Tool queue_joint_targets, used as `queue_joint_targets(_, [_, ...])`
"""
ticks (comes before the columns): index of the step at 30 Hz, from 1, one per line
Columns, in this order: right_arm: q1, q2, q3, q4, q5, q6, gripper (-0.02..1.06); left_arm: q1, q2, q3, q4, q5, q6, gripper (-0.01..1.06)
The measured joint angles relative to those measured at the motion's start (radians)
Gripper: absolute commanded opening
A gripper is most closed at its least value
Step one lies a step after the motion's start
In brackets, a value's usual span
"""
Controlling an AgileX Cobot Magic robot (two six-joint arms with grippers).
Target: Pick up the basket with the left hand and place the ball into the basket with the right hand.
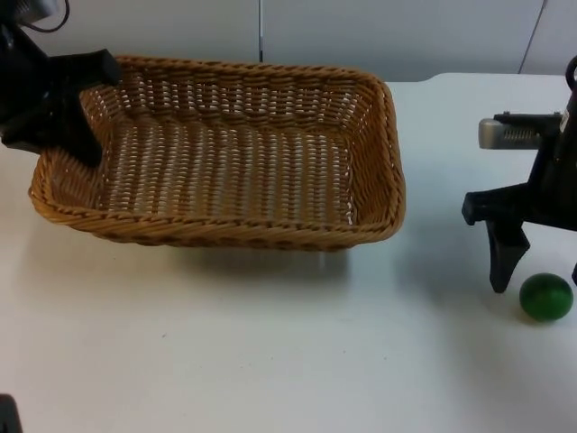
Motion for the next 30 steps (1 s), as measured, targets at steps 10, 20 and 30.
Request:
queue_joint_targets(10, [0.000, 0.000, 0.000, -0.030, 0.039, 0.036, 0.73, 0.000, 0.000, 0.000, 0.002, 0.007, 0.000, 0.00])
queue_joint_targets(20, [0.000, 0.000, 0.000, -0.061, 0.032, 0.043, 0.73, 0.000, 0.000, 0.000, 0.002, 0.011, 0.000, 0.00])
queue_joint_targets(30, [0.000, 0.045, -0.001, -0.063, 0.015, 0.043, 0.73, 0.000, 0.000, 0.000, 0.004, 0.011, 0.000, 0.00])
